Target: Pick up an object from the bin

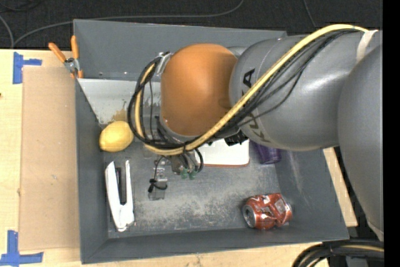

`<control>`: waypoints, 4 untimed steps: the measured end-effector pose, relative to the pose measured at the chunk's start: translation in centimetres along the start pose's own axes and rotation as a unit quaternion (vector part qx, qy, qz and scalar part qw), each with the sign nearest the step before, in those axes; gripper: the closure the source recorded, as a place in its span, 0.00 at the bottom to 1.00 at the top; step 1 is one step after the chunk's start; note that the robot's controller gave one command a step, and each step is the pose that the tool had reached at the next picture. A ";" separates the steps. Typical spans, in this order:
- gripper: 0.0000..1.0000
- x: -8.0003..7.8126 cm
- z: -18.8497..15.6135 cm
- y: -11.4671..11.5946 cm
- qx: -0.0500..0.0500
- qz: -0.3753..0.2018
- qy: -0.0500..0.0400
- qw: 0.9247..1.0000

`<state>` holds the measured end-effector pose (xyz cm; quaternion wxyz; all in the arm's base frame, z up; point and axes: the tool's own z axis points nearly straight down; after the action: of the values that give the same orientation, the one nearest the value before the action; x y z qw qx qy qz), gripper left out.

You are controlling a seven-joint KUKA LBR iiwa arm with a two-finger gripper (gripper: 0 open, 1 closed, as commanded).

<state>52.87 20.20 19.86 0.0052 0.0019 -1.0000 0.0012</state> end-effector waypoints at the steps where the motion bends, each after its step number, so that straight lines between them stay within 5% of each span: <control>1: 0.00 -0.2 -0.5 -0.2 -0.001 0.003 -0.004 1.000; 2: 0.00 -0.1 12.2 2.7 0.000 -0.331 -0.002 0.944; 3: 0.00 -1.5 7.3 2.7 0.000 -0.211 -0.006 0.977; 4: 0.00 -0.6 12.8 2.8 -0.001 -0.340 -0.007 0.940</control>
Offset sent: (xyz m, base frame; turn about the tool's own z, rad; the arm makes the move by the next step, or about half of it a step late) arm -0.0008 0.0276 -0.1286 -0.7088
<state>53.36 23.01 7.03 -0.0021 0.3422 -0.9396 -0.0021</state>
